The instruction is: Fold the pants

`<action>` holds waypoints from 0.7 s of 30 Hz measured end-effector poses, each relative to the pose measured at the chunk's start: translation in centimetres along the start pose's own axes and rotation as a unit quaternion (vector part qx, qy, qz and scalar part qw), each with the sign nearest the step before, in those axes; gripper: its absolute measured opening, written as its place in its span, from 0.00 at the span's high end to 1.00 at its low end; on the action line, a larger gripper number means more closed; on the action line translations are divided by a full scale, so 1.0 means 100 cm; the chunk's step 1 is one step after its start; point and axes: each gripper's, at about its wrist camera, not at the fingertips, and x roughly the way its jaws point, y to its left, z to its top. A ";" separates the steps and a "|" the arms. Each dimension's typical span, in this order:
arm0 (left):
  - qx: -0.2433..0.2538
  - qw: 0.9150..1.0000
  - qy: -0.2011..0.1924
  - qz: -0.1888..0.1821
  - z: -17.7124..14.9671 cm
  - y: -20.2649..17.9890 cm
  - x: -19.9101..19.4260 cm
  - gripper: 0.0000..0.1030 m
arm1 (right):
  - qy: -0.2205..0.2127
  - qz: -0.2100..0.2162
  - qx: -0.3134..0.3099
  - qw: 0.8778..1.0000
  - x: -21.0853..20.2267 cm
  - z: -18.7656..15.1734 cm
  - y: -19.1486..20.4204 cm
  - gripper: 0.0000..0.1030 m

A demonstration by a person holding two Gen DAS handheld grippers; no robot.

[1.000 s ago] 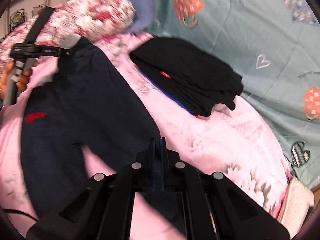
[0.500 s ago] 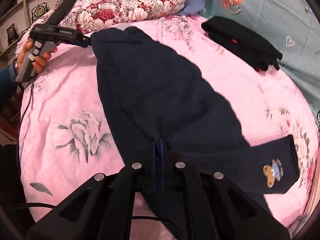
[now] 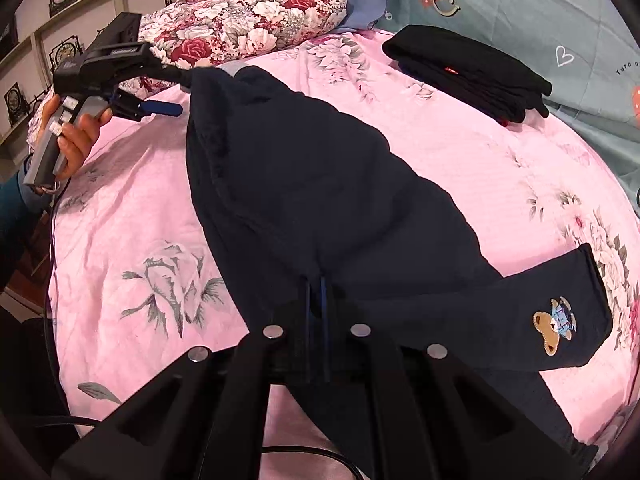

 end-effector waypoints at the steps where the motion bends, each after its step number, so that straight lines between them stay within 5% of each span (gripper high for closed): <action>1: 0.005 1.000 -0.001 -0.005 -0.003 0.000 -0.004 0.21 | -0.001 0.004 0.005 1.000 -0.001 0.001 -0.002 0.95; 9: -0.036 0.999 -0.002 -0.020 0.008 0.011 0.007 0.16 | -0.003 0.006 0.015 1.000 -0.002 0.002 -0.003 0.95; 11: -0.041 0.999 0.005 0.000 0.011 0.008 0.019 0.24 | -0.002 0.005 0.017 1.000 -0.001 0.001 -0.002 0.95; 13: -0.031 0.999 0.006 0.024 0.017 0.000 0.024 0.61 | -0.001 0.004 0.019 1.000 -0.001 0.002 -0.002 0.95; 15: -0.024 0.999 0.004 0.026 0.031 -0.008 0.021 0.82 | -0.016 -0.001 0.022 1.000 -0.009 0.008 -0.002 0.95; 21: 0.023 0.998 -0.057 0.021 0.054 -0.033 -0.014 0.84 | -0.043 0.023 0.057 0.997 -0.024 0.011 0.003 0.95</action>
